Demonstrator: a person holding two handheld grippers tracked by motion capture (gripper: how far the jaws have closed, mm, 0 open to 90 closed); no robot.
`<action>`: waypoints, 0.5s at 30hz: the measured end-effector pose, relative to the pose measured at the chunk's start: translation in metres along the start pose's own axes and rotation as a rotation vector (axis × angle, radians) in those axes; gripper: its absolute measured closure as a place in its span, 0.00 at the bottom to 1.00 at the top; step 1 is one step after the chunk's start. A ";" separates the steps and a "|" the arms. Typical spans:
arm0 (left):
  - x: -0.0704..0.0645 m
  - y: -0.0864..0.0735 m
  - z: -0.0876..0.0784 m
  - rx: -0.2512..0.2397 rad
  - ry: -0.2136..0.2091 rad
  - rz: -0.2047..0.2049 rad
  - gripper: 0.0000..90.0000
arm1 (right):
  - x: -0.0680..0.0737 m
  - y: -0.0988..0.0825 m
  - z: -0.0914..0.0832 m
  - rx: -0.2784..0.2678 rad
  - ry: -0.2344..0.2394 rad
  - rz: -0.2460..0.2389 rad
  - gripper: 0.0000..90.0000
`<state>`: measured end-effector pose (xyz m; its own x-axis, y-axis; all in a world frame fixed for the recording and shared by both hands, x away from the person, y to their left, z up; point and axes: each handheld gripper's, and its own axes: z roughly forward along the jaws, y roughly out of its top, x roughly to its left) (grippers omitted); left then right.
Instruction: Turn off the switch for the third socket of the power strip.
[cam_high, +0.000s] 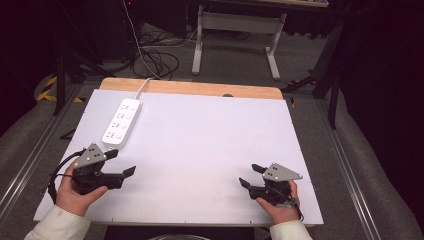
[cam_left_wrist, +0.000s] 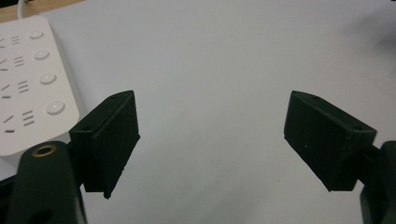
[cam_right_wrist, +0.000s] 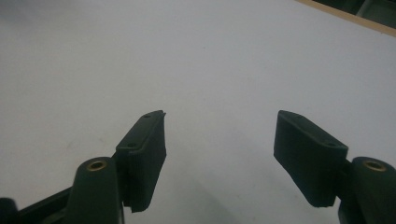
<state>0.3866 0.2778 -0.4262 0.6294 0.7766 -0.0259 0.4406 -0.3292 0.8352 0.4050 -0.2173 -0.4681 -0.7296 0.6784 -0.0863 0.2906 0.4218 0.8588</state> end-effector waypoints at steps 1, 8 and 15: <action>0.001 0.001 -0.001 -0.006 0.005 0.006 0.21 | 0.000 0.000 0.000 0.003 -0.002 0.001 0.39; 0.007 0.011 -0.004 0.001 -0.005 -0.003 0.23 | 0.001 0.000 0.002 0.015 -0.005 0.000 0.39; 0.009 0.028 -0.007 -0.013 0.018 0.024 0.26 | 0.000 -0.001 0.002 0.020 -0.005 0.007 0.39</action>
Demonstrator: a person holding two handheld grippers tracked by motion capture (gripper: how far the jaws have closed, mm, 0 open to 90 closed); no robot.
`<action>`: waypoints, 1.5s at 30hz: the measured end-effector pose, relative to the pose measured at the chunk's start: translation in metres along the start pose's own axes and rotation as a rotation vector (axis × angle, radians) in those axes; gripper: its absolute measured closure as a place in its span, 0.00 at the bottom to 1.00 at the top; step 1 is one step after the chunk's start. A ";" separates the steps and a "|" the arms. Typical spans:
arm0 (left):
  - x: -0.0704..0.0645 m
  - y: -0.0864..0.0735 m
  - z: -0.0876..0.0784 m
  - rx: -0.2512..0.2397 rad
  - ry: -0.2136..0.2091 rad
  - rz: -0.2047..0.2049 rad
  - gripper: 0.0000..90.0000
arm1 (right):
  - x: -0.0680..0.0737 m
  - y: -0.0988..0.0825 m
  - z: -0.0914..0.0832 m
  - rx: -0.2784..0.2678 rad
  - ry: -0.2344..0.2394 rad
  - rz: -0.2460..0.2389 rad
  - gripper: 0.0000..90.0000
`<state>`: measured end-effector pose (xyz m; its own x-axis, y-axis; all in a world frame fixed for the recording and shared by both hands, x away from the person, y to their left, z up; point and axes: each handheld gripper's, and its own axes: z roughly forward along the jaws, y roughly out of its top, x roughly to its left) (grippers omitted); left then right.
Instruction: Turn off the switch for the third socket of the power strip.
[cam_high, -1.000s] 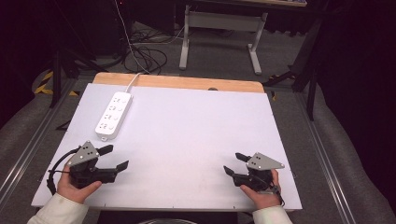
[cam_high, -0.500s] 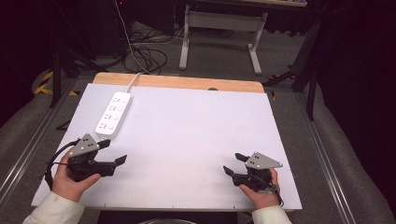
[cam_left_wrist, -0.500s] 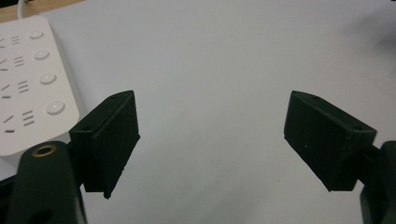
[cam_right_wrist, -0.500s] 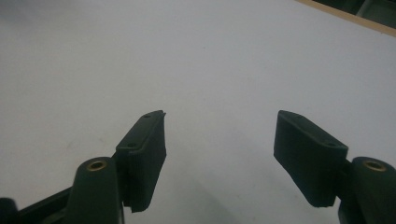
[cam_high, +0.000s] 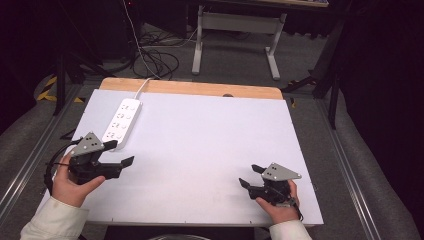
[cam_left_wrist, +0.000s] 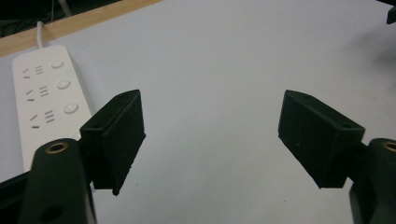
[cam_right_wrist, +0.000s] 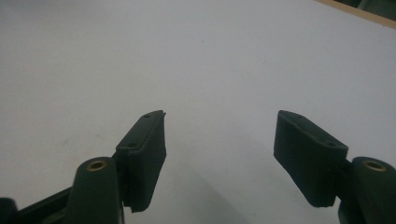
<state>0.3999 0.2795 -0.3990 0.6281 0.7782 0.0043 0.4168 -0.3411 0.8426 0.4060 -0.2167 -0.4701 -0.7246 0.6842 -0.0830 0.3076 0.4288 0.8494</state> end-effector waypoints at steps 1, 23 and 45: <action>0.001 0.002 0.000 0.003 0.000 0.006 0.26 | 0.000 0.000 0.000 0.002 0.000 -0.001 0.39; 0.028 0.034 0.009 0.022 0.025 -0.005 0.36 | 0.000 0.000 0.000 0.001 0.010 0.000 0.39; 0.073 0.044 0.030 0.079 0.114 -0.022 0.67 | 0.000 0.000 0.001 0.013 0.022 -0.006 0.39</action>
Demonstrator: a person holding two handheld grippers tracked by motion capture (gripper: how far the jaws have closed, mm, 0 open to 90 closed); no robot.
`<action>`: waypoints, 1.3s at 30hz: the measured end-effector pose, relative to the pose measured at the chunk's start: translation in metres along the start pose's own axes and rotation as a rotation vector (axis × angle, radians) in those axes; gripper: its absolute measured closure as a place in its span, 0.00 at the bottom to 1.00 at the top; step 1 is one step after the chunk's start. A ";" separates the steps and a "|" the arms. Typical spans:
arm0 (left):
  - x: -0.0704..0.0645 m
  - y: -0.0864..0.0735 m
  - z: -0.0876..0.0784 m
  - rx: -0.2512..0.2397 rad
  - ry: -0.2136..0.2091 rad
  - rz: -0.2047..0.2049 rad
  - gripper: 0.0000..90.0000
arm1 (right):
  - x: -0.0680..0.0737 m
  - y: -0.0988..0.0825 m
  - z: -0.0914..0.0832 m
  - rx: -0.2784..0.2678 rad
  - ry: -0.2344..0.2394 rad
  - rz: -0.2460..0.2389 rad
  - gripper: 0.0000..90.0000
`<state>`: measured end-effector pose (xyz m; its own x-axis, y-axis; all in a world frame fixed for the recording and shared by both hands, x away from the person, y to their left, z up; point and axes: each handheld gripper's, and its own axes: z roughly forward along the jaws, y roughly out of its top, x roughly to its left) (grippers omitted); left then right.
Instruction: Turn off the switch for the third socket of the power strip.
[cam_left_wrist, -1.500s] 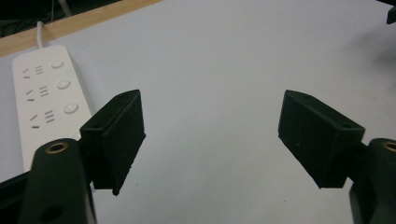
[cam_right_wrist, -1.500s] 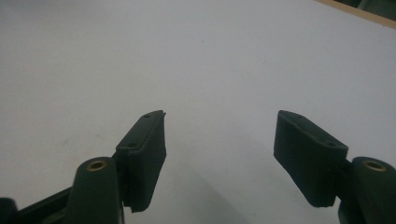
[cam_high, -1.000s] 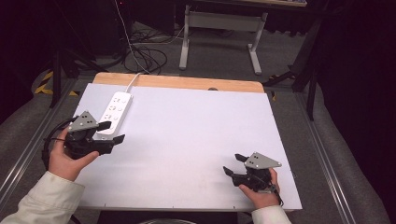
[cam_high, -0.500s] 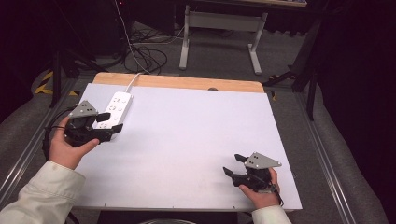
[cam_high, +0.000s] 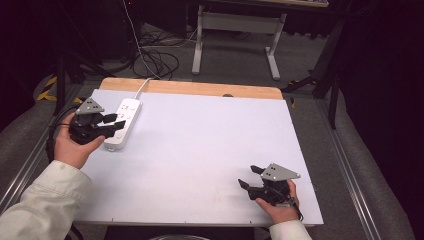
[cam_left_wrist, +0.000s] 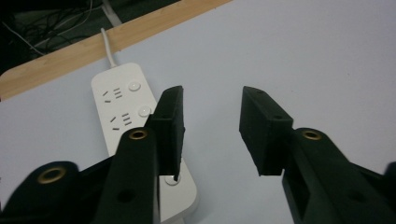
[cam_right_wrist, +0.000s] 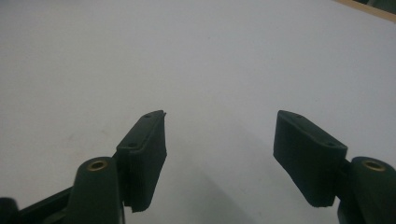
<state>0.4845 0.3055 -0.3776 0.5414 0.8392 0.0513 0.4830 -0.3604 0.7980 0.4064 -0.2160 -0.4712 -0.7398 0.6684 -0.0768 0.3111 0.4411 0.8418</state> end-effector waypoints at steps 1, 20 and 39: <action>0.002 0.000 0.002 0.005 0.003 -0.019 0.70 | 0.000 0.000 0.000 0.000 0.000 0.000 0.39; 0.038 -0.018 0.044 -0.096 -0.058 -0.107 1.00 | -0.001 0.000 0.001 0.000 0.007 0.001 0.39; 0.044 -0.035 0.072 -0.033 0.013 -0.022 1.00 | -0.001 0.000 0.003 0.012 0.019 0.001 0.39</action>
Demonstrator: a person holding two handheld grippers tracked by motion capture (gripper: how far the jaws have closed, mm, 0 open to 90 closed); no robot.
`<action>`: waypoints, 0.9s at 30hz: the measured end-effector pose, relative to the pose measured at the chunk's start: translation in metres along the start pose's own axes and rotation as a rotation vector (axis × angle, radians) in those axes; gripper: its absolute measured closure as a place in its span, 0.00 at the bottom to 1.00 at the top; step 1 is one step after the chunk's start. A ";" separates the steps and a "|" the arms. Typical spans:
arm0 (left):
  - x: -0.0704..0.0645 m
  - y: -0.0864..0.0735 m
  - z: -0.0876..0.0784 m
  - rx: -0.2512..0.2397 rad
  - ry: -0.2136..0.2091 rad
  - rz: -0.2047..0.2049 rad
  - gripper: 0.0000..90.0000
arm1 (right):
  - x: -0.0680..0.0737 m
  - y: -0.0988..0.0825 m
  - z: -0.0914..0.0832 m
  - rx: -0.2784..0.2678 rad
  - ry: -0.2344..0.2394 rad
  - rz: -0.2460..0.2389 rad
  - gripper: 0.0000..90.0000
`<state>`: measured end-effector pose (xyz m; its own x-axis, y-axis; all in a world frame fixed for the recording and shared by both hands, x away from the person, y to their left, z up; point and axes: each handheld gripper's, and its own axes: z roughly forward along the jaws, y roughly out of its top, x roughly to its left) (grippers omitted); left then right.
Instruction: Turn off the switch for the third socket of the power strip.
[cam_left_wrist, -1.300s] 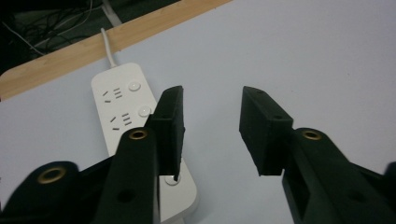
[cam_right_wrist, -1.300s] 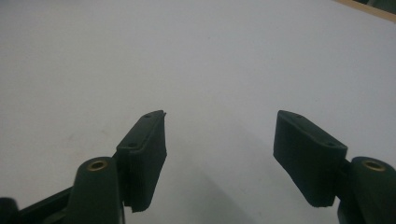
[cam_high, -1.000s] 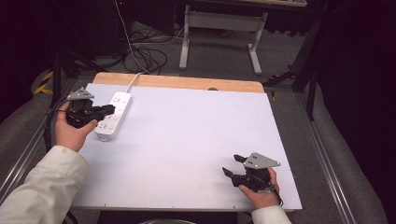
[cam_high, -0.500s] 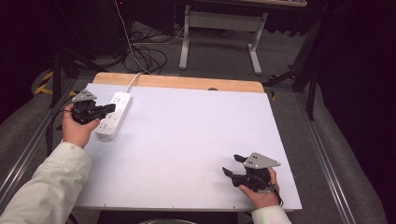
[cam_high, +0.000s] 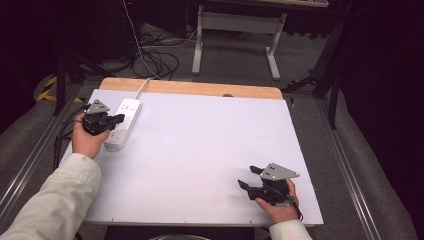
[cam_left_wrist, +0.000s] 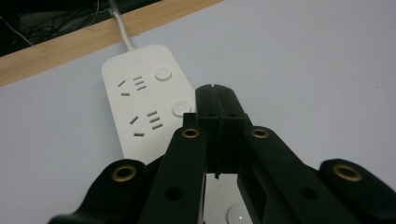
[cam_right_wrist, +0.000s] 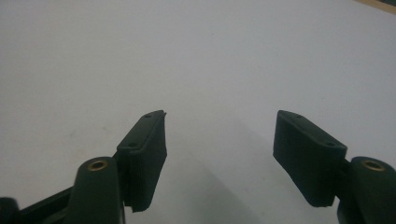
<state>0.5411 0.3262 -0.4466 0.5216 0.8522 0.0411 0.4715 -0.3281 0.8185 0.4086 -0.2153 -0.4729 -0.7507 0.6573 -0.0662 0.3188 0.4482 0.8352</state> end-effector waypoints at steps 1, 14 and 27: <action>0.000 -0.001 0.001 0.011 0.003 -0.014 1.00 | 0.000 0.000 0.000 0.000 -0.001 0.000 0.39; 0.001 -0.003 0.011 0.080 0.001 -0.075 1.00 | 0.000 0.000 0.002 0.014 0.008 -0.005 0.39; -0.003 -0.003 0.015 0.138 0.028 -0.063 1.00 | 0.000 -0.001 0.003 0.017 0.015 -0.007 0.39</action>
<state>0.5489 0.3189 -0.4581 0.4689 0.8832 0.0091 0.5969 -0.3245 0.7338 0.4098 -0.2135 -0.4751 -0.7614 0.6451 -0.0638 0.3234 0.4633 0.8251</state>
